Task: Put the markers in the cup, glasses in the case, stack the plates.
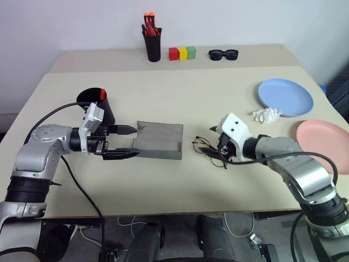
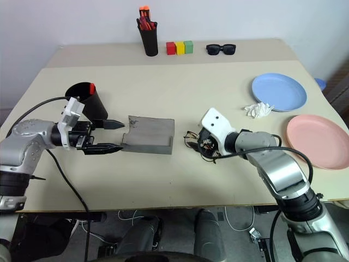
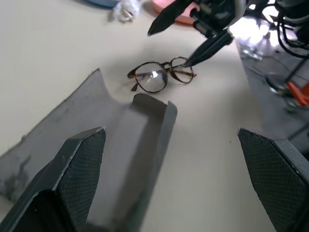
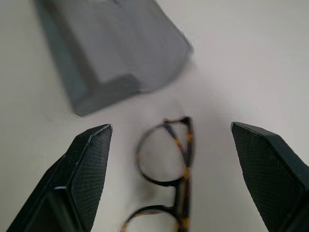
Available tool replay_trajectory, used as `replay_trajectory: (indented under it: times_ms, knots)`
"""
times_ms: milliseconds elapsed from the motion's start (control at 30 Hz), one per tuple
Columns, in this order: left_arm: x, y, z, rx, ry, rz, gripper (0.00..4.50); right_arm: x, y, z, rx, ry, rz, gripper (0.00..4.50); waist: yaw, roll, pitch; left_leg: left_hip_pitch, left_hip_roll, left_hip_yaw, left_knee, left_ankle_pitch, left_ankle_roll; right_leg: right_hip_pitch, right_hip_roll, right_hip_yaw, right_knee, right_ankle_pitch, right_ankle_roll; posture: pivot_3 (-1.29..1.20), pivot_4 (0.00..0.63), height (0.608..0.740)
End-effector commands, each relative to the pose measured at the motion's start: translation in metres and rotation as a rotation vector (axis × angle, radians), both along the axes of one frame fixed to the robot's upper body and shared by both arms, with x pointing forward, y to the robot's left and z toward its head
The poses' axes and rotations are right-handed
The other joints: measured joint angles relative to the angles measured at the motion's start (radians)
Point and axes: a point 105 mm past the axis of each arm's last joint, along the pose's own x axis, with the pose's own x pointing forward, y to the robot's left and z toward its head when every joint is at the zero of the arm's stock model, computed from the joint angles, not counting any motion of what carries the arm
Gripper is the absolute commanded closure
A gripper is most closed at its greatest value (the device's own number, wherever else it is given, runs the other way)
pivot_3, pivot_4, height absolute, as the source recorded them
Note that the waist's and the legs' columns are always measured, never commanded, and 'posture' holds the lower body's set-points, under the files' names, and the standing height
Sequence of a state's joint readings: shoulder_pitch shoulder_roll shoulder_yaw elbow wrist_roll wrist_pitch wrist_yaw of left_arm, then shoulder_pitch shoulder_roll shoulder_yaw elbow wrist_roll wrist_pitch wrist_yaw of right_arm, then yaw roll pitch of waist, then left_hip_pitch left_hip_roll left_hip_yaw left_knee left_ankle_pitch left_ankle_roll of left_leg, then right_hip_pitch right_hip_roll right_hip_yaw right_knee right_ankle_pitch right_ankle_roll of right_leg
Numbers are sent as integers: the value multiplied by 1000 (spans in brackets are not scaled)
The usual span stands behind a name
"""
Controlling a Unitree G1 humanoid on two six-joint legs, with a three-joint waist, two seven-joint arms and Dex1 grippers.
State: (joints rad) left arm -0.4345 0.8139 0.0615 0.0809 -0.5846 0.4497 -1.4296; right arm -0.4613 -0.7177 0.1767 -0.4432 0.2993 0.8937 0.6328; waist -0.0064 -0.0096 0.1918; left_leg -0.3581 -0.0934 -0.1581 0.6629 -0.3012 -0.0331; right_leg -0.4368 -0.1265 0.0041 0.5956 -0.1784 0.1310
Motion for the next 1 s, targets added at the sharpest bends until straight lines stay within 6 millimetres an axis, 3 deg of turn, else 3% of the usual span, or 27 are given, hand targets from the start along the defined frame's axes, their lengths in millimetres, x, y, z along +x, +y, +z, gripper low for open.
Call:
replay_trajectory:
  times_ms: [33,133,300,433,767,867,967,1000]
  knots:
    - [-8,11,16,-20,-69,36,35,9,-11,9,-43,-12,-62,471,-2,0,0,0,0,0,0,0,0,0,0,0,0,0,0,0,150,740]
    - [-18,21,13,-26,-58,66,35,7,-14,3,-92,40,-62,471,-5,0,0,0,1,1,-1,-1,0,-1,1,0,0,0,0,0,150,740]
    - [-29,21,10,-45,-39,83,35,-4,-15,-4,-129,118,-26,471,-5,0,0,-1,1,2,-1,-1,0,-2,1,0,-1,0,0,0,150,740]
    - [-35,18,8,-61,-22,88,0,-7,-17,-8,-131,155,-33,1776,-4,0,0,0,2,3,-1,-1,0,-2,1,0,0,0,0,0,150,740]
    - [-41,12,3,-69,5,80,0,-5,-15,-21,-89,234,-100,1776,-4,0,0,0,2,3,-1,-1,0,-2,1,0,-1,0,0,0,150,740]
    - [-41,10,3,-72,4,78,0,-3,-14,-21,-73,240,-110,2669,-4,0,0,0,2,3,-1,-1,0,-2,1,0,-1,0,0,0,150,740]
    - [-40,10,3,-73,3,79,0,-2,-13,-22,-69,245,-119,4202,-5,0,0,0,2,3,-1,-1,0,-2,1,0,-1,0,0,0,150,740]
    - [-40,11,2,-72,0,83,0,-2,-12,-23,-69,246,-118,4463,-5,0,0,0,2,3,-1,-1,0,-2,1,0,-1,0,0,0,150,740]
